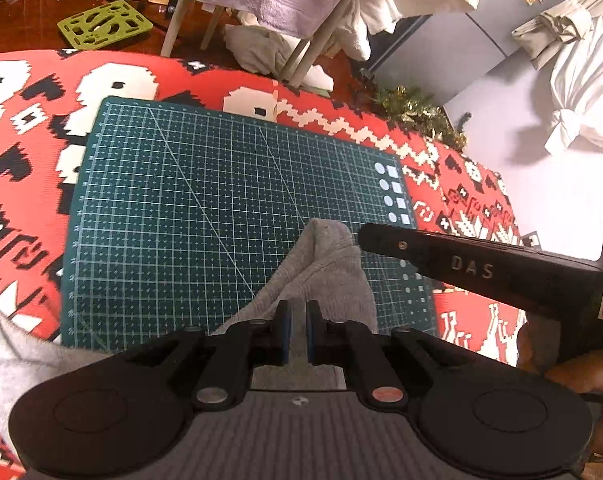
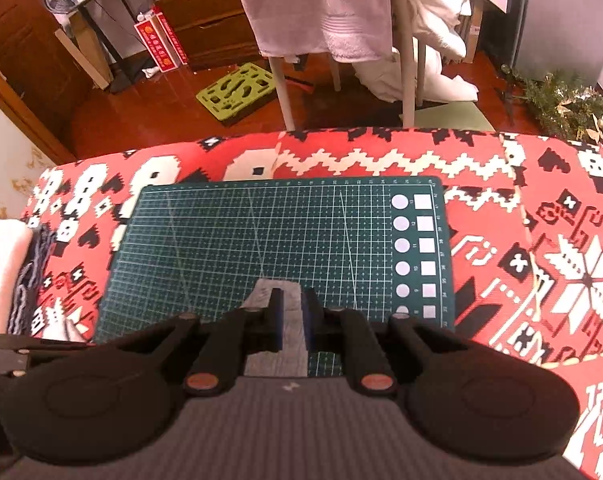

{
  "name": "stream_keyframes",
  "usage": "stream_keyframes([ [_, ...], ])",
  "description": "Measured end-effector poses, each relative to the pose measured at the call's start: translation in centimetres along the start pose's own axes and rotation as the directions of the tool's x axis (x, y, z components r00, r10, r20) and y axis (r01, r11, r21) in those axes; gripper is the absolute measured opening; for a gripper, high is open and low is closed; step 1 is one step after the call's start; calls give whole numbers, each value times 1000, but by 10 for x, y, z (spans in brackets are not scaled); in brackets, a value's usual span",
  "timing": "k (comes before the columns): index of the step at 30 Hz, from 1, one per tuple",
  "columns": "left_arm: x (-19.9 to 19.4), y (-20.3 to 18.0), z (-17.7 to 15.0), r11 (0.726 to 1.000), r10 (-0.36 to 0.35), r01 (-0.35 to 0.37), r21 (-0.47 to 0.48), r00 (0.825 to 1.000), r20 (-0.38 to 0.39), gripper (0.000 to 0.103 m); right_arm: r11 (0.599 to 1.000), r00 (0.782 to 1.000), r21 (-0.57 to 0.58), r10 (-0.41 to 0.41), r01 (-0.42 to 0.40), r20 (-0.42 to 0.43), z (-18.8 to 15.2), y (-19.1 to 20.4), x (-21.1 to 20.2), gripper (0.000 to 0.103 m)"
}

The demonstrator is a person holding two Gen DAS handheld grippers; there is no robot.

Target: Fold clothes

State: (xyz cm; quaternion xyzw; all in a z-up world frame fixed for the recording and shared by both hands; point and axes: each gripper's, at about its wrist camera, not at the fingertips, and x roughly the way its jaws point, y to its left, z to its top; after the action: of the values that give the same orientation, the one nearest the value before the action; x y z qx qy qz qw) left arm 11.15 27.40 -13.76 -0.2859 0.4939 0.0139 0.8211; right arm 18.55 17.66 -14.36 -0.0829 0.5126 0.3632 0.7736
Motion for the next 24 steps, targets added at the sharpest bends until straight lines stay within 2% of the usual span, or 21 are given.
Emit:
stream_keyframes([
  [7,-28,6,-20,1000,10,-10,-23,1000,8,6,997,998,-62,38,-41,-57,-28,19,-16,12],
  [12,-42,17,-43,998,49,-49,-36,999,11,6,995,997,-91,43,-48,-58,-48,37,-18,12],
  [17,-45,34,-53,994,91,-89,-67,996,27,6,984,998,-172,31,-41,-57,-48,58,-1,12],
  [24,-43,48,-51,990,123,-117,-75,989,79,6,977,999,-214,17,-25,-42,-35,64,26,11],
])
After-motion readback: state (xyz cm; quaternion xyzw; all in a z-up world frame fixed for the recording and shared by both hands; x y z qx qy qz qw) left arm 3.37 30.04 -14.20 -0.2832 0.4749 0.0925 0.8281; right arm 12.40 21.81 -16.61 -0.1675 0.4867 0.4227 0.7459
